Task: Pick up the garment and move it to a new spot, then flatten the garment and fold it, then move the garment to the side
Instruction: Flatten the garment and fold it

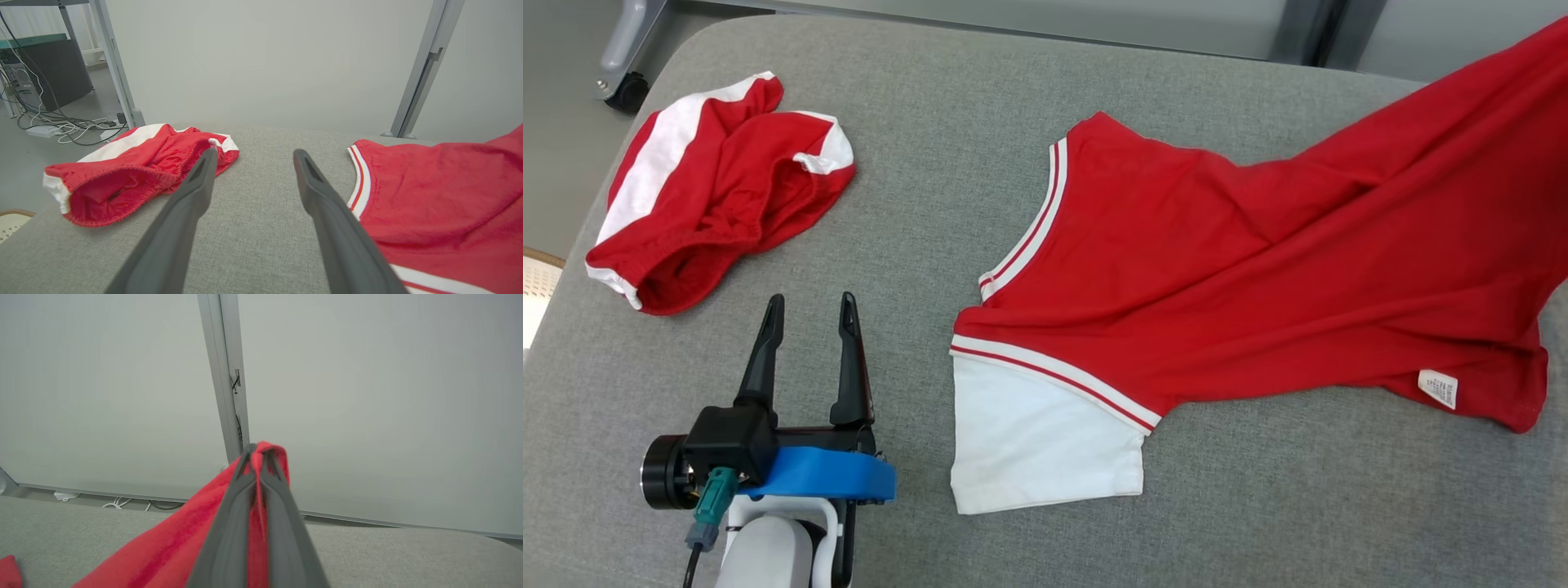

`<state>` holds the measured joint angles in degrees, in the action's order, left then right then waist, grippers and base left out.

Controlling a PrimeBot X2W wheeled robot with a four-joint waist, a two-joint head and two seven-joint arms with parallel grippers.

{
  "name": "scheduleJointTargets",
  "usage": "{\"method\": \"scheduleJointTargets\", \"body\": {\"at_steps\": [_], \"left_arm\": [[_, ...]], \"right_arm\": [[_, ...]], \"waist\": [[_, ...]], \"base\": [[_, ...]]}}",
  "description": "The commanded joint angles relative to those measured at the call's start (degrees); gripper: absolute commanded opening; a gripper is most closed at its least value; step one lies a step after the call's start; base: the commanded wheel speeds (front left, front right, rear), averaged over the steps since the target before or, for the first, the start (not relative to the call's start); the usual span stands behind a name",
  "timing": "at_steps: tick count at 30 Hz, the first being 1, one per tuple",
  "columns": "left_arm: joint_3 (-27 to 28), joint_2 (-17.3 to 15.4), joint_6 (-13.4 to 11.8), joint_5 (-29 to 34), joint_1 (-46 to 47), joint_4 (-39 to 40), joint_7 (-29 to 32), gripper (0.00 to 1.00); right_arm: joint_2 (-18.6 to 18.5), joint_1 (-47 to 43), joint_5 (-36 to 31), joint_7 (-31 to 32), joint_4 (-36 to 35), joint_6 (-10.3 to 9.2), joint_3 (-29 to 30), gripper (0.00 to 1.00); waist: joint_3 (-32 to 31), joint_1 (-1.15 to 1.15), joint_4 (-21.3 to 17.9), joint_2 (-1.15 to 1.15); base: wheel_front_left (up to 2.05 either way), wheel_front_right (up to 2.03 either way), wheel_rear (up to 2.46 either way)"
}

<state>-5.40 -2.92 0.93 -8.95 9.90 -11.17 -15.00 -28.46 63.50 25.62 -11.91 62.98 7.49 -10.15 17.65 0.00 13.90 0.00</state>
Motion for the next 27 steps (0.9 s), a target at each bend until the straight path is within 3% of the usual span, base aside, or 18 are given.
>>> {"method": "scheduleJointTargets", "body": {"at_steps": [1,2,3,8,13,20,27], "left_arm": [[-0.05,0.04,-0.37,-0.11,1.18,-0.12,-0.27,1.0],[-0.08,0.05,-0.43,-0.21,1.09,-0.1,-0.27,1.0],[-0.11,0.04,-0.48,-0.26,1.03,-0.14,-0.27,1.0],[0.44,0.04,-0.74,-0.15,0.31,-0.39,-0.27,1.0],[2.11,0.03,-0.28,1.02,-1.13,-0.27,-0.27,1.0],[4.56,0.04,0.58,2.84,-2.79,0.09,-0.27,1.0],[6.39,0.05,1.34,4.07,-4.07,0.43,-0.27,1.0]], "right_arm": [[1.15,0.47,-0.48,0.25,1.45,0.01,-0.48,0.21],[1.64,0.59,-0.59,0.93,2.74,0.01,-0.76,0.73],[1.78,0.79,-0.48,1.37,3.77,0.0,-0.84,1.0],[2.97,-1.7,0.18,0.84,6.76,0.01,-1.94,1.0],[3.46,-6.86,2.02,-1.35,4.47,0.01,-3.82,1.0],[3.04,-16.89,5.42,-3.32,-5.1,0.01,-4.68,1.0],[3.86,-30.66,3.95,-3.29,-20.88,0.01,0.66,1.0]], "waist": [[0.07,0.0,0.07,0.0],[0.04,0.0,0.06,0.0],[0.01,0.0,0.03,0.0],[-1.11,0.0,-1.09,0.0],[-3.15,0.0,-3.54,0.0],[-5.87,0.0,-7.58,0.0],[-7.59,0.0,-10.06,0.0]], "base": [[0.0,0.0,0.0],[0.0,0.0,0.0],[0.0,0.0,0.0],[0.0,0.0,0.0],[0.0,0.0,0.0],[0.0,0.0,0.0],[0.0,0.0,0.0]]}}
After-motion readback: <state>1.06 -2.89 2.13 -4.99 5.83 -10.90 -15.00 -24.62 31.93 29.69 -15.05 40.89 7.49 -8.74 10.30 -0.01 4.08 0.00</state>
